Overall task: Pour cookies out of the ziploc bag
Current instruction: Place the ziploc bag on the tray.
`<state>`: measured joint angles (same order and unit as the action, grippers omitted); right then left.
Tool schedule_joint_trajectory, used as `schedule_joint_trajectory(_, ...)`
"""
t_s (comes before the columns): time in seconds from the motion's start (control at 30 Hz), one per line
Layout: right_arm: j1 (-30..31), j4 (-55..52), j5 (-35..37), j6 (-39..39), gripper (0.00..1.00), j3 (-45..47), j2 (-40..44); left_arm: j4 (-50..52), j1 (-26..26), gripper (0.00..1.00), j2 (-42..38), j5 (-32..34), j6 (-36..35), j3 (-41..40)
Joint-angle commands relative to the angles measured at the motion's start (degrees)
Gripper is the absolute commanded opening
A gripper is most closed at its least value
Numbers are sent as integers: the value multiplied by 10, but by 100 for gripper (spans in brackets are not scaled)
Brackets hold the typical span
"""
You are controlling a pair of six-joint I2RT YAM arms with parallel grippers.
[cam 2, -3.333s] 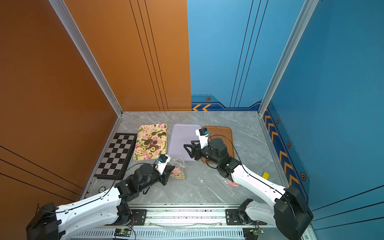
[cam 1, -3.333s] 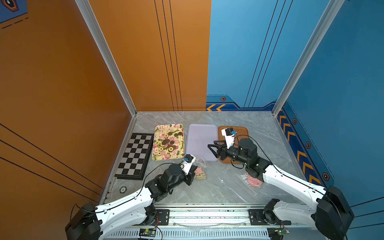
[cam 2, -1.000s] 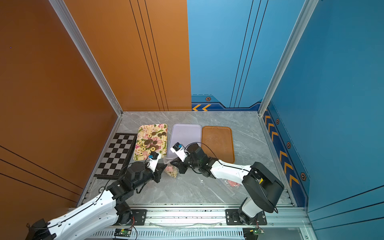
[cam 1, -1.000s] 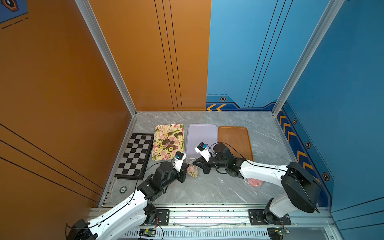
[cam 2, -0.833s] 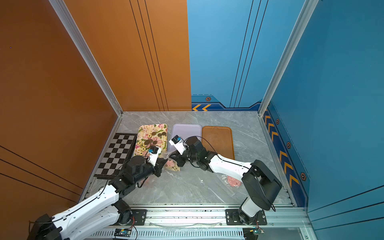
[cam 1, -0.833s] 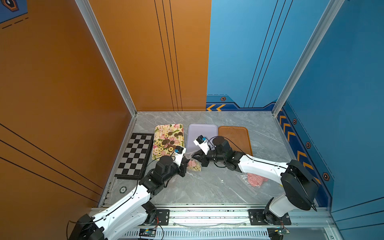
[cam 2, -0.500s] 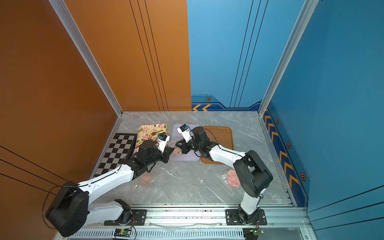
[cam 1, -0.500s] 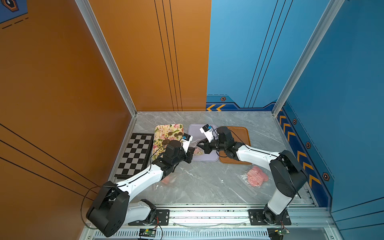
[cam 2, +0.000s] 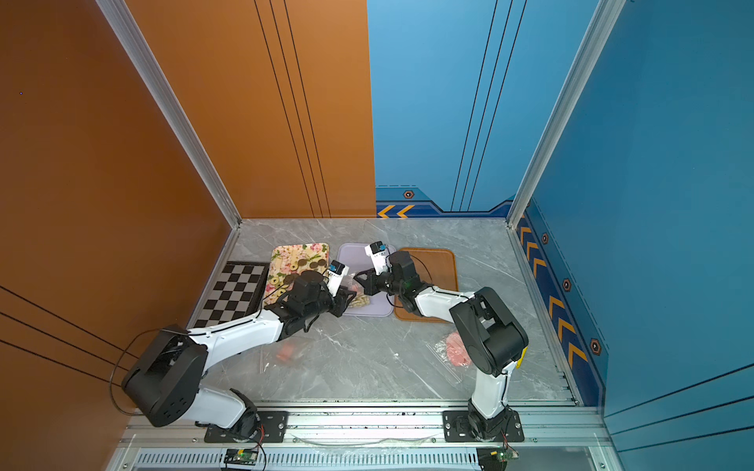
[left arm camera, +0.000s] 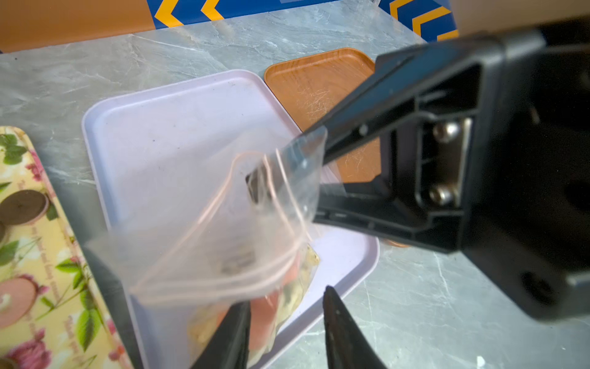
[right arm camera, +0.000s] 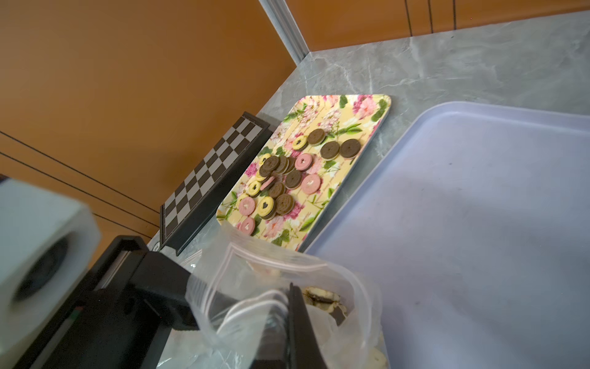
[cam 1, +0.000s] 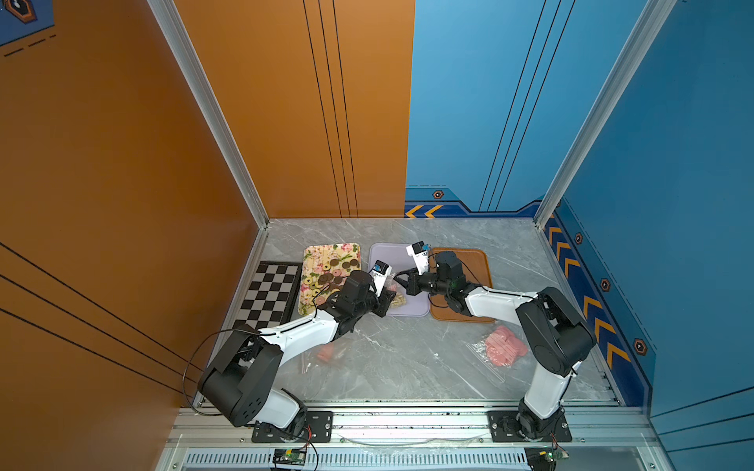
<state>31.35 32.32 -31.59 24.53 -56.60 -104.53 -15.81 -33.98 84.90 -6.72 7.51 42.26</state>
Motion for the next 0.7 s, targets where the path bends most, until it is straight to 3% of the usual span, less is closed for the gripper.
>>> schedule_joint_trajectory(0.0, -14, 35, 43, 8, 0, -2, -20, 2, -25, 42, 9, 38, -12, 9)
schedule_joint_trajectory(0.2, -43, 40, 38, 26, 0, -24, -44, 10, -26, 45, -22, 65, -3, -18)
schedule_joint_trajectory(0.3, -48, 22, 28, 30, 0, -52, -59, 31, -4, 44, -8, 30, -4, -9)
schedule_joint_trajectory(0.53, -52, -17, 32, 15, 0, -109, -99, 125, 46, 32, 55, -28, -47, 64)
schedule_joint_trajectory(0.67, -56, -5, 20, 28, 0, -124, -129, 160, 62, 32, 88, -49, -68, 99)
